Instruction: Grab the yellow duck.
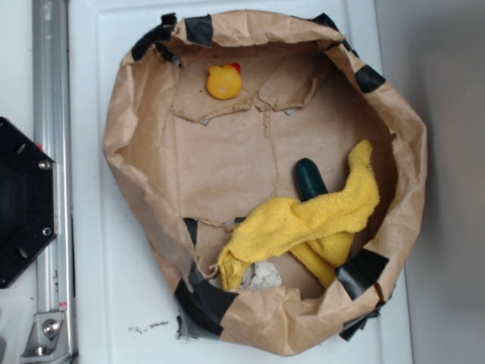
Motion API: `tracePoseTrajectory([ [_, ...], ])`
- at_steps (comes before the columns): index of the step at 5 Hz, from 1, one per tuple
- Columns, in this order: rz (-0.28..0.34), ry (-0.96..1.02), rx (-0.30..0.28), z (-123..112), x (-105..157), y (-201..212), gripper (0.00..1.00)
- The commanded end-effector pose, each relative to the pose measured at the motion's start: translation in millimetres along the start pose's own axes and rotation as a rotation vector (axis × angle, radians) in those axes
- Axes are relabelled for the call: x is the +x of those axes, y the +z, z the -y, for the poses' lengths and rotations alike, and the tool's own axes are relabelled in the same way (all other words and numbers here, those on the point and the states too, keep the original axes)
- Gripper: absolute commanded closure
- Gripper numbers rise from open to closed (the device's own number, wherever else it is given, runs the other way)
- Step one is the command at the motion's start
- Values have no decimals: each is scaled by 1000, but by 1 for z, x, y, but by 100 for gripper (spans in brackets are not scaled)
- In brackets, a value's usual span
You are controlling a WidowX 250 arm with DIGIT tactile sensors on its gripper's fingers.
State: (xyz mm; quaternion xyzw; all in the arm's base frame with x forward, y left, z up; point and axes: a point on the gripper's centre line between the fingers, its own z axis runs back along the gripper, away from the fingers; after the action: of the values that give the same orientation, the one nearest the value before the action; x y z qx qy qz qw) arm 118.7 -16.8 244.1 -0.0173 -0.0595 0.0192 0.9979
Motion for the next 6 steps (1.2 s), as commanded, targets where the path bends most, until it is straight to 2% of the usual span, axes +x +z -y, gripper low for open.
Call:
tracePoseTrajectory([
  [1,0,0,0,0,0,0,0],
  [2,19,215,-3,-13,49,-14,0],
  [3,2,321,-34,-15,78,-41,0],
  [4,-8,572,-17,-26,90,-85,0],
  [5,-33,820,33,-33,99,-119,0],
  [6,28,985,201,-49,100,-132,0],
])
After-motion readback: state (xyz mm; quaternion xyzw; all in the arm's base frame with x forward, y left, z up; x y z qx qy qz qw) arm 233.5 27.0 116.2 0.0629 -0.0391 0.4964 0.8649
